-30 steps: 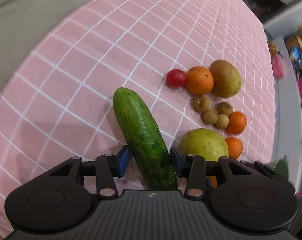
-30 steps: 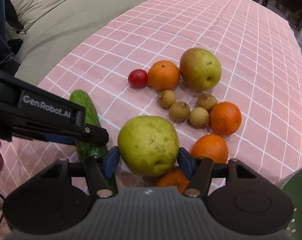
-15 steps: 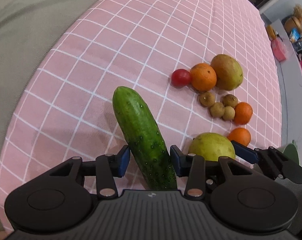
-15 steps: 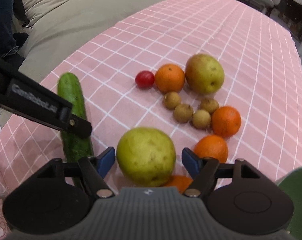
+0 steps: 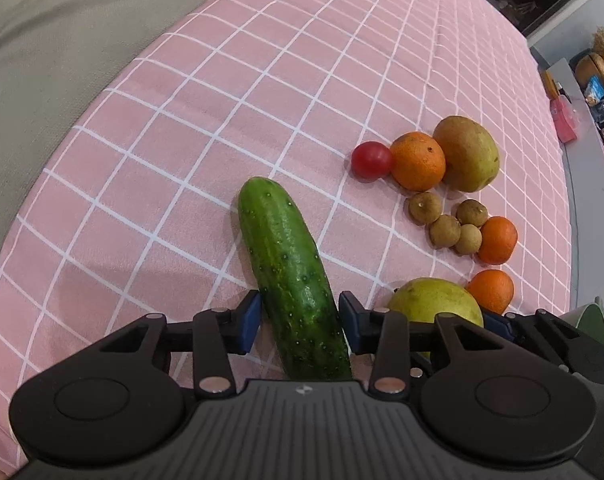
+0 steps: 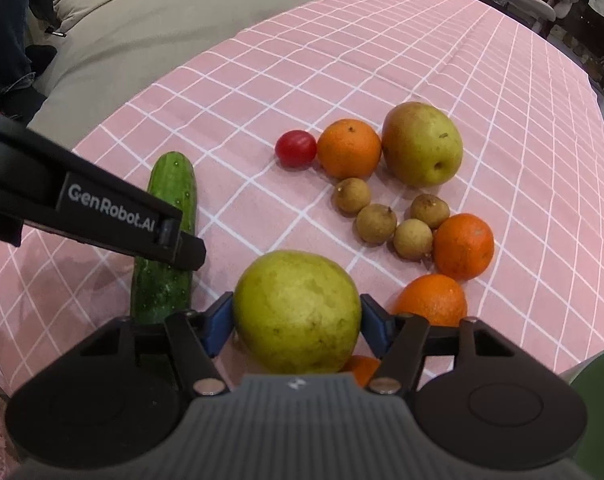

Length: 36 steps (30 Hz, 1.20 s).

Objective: Organize fruits
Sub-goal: 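Lift the cucumber with the left tool while the right tool lifts the pear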

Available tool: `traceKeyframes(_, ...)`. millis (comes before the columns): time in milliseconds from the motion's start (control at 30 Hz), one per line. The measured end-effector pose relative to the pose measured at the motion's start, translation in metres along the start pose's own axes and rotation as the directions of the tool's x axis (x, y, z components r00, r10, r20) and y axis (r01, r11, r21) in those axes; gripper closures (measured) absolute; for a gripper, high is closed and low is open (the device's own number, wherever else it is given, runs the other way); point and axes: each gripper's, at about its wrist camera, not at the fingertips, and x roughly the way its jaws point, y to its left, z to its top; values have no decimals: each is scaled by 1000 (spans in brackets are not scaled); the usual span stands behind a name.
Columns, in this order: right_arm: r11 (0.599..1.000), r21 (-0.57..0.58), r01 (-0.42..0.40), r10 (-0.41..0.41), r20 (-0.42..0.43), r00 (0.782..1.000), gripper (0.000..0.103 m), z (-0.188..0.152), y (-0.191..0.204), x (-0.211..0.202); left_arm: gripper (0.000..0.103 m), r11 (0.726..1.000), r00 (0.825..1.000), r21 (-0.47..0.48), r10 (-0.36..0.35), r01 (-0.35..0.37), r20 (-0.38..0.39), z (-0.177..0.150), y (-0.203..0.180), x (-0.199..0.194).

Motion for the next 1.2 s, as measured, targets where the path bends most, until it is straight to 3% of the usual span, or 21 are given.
traceKeyframes(300, 998, 63, -23, 21, 26, 999, 41, -11, -3, -17, 58, 993, 999, 120, -8, 2, 43, -4, -14, -23)
traceKeyframes(667, 992, 125, -7, -13, 153, 988, 41, -31, -9, -81, 58, 973, 989, 228, -76, 46, 126, -17, -32, -77)
traceKeyframes(967, 989, 147, 7, -45, 262, 964, 41, -53, -19, -141, 58, 936, 964, 313, -218, 162, 151, -32, -69, -120)
traceKeyframes(1200, 977, 199, 78, -128, 252, 959, 41, -87, -51, -167, 58, 883, 940, 381, -330, 274, 90, -42, -119, -120)
